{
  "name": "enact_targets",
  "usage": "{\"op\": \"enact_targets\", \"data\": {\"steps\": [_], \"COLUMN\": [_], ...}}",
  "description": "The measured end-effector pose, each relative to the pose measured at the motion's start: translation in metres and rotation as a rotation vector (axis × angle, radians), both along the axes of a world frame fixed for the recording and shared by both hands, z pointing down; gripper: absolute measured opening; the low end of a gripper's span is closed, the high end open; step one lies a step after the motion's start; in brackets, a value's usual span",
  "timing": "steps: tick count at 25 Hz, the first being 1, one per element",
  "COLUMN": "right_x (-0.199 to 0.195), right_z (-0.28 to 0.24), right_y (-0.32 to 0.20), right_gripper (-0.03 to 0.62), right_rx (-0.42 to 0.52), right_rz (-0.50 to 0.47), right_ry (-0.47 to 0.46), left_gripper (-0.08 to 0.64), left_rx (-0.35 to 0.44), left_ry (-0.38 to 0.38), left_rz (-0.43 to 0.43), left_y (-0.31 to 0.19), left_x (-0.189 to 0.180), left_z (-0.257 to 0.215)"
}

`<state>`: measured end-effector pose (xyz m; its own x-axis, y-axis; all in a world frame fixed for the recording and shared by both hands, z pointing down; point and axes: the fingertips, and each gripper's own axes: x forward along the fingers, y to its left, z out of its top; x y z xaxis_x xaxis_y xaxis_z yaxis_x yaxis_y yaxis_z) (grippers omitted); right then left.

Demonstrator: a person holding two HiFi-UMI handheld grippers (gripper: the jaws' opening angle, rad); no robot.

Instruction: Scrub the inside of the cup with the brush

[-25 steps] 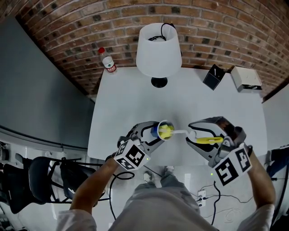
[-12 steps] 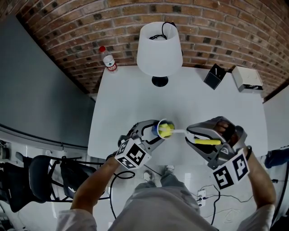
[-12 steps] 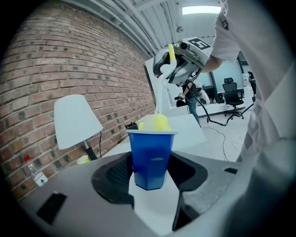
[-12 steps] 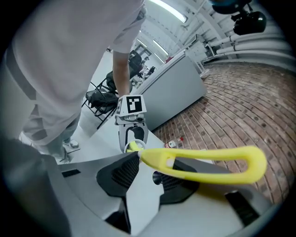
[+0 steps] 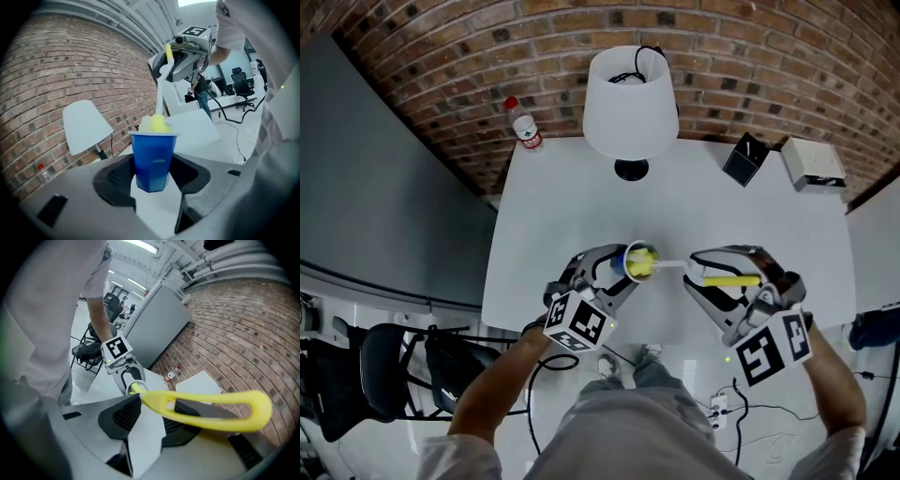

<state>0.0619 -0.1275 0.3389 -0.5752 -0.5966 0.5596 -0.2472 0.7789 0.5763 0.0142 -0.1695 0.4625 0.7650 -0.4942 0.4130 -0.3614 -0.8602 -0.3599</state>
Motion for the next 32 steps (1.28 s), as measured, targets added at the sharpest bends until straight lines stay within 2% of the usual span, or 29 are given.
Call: {"op": "enact_targets", "data": {"steps": [9, 18, 22, 25, 32], "right_x": [0.000, 0.003, 0.010, 0.016, 0.016], "right_z": [0.002, 0.008, 0.014, 0.016, 0.016], "right_y": [-0.010, -0.014, -0.015, -0.018, -0.018], "right_gripper": [0.129, 0.130, 0.133, 0.135, 0.149], "right_rx": [-0.169, -0.390, -0.563, -0.697, -0.969], "right_rz": [0.201, 0.450, 0.569, 0.646, 0.715], "right_ry": [-0.178, -0.369, -0.512, -0.644, -0.915], "left_gripper": [0.241, 0.241, 0.241, 0.241, 0.241], "left_rx": [0.101, 0.187, 0.246, 0.261, 0.270], "left_ry": [-0.041, -0.088, -0.124, -0.133, -0.139], "left_rz": [-0.082, -0.158, -0.190, -0.198, -0.223], "left_y": [-0.010, -0.018, -0.021, -0.021, -0.025], "left_x": [-0.006, -0.011, -0.014, -0.015, -0.015], "left_z": [0.000, 0.001, -0.001, -0.002, -0.001]}}
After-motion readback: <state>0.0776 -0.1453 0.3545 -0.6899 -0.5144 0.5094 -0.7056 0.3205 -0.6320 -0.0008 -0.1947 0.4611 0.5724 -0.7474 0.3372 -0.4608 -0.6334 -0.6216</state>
